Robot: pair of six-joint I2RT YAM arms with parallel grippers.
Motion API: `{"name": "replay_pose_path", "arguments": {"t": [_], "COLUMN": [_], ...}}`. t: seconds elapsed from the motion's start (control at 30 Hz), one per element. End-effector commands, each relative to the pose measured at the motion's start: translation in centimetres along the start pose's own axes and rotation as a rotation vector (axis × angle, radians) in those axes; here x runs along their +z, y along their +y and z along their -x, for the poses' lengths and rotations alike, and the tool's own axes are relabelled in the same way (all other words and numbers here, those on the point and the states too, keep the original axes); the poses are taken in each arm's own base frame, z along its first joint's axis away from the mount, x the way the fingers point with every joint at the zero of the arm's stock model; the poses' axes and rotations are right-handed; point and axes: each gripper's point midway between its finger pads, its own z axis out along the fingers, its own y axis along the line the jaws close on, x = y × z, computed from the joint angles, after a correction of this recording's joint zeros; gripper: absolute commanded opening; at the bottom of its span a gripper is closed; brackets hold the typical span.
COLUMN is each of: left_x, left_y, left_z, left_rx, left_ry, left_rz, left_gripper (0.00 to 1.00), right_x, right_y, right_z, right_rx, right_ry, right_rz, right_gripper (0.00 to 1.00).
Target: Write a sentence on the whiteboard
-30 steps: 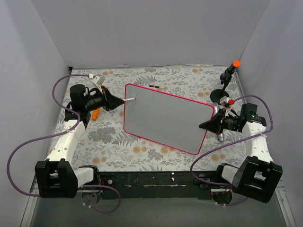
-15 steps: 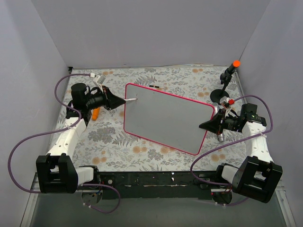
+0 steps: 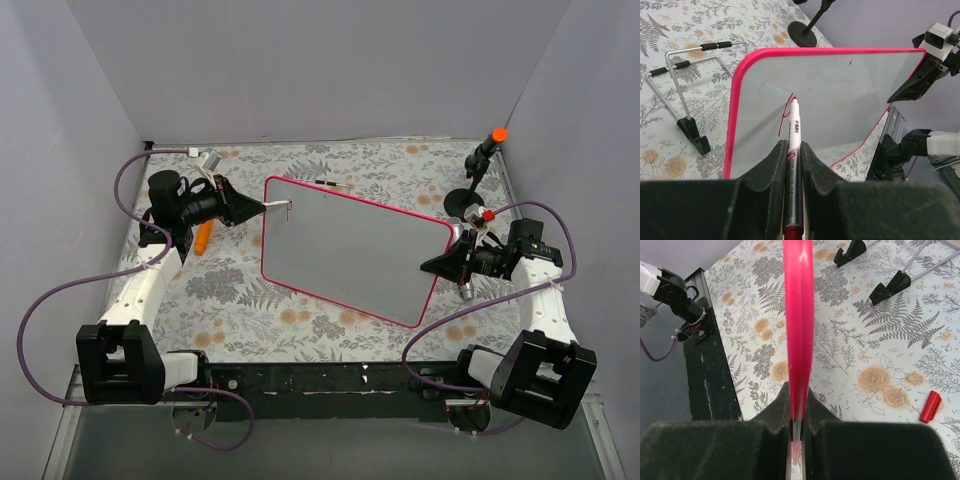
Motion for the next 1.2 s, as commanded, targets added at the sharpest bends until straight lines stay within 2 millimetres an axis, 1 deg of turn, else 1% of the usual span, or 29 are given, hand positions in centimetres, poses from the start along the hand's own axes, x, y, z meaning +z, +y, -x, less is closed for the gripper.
{"name": "replay_pose_path", "arguments": {"t": [0.0, 0.07, 0.13, 0.17, 0.27, 0.5, 0.6, 0.9, 1.17], "left_x": [-0.4, -0.6, -0.9, -1.0, -1.3, -1.2, -1.2, -0.9, -0.5], "left_y": [-0.5, -0.6, -0.9, -0.8, -0.6, 0.0, 0.5, 0.7, 1.1], "left_z": [0.3, -0.2, -0.3, -0.6, -0.7, -0.3, -0.7, -1.3, -2.6], "left_rx": [0.041, 0.035, 0.048, 0.044, 0.053, 0.059, 0.045, 0.026, -0.018], "left_ry": [-0.014, -0.008, -0.011, -0.01, -0.012, -0.025, -0.006, 0.018, 0.057], "left_rz": [-0.005, -0.001, 0.001, 0.014, 0.038, 0.074, 0.094, 0.071, 0.04], "left_gripper": [0.0, 0.0, 0.0, 0.0, 0.0, 0.0, 0.0, 0.0, 0.0], "right_x": [-0.6, -0.6, -0.6, -0.6, -0.6, -0.6, -0.6, -0.6, -0.6], "right_y": [-2.4, -2.4, -2.4, -2.4, -2.4, -2.4, -2.4, -2.4, -2.4], "right_z": [-0.5, -0.5, -0.5, -0.5, -0.5, -0.6, -0.5, -0.5, -0.5], "right_rx": [-0.155, -0.152, -0.155, -0.152, -0.154, -0.152, -0.155, -0.152, -0.152], "right_ry": [0.09, 0.09, 0.09, 0.091, 0.09, 0.09, 0.09, 0.09, 0.09], "right_rz": [-0.09, -0.089, -0.09, -0.09, -0.09, -0.089, -0.09, -0.089, -0.089], "right_gripper": [0.01, 0.01, 0.01, 0.01, 0.01, 0.01, 0.01, 0.01, 0.01]}}
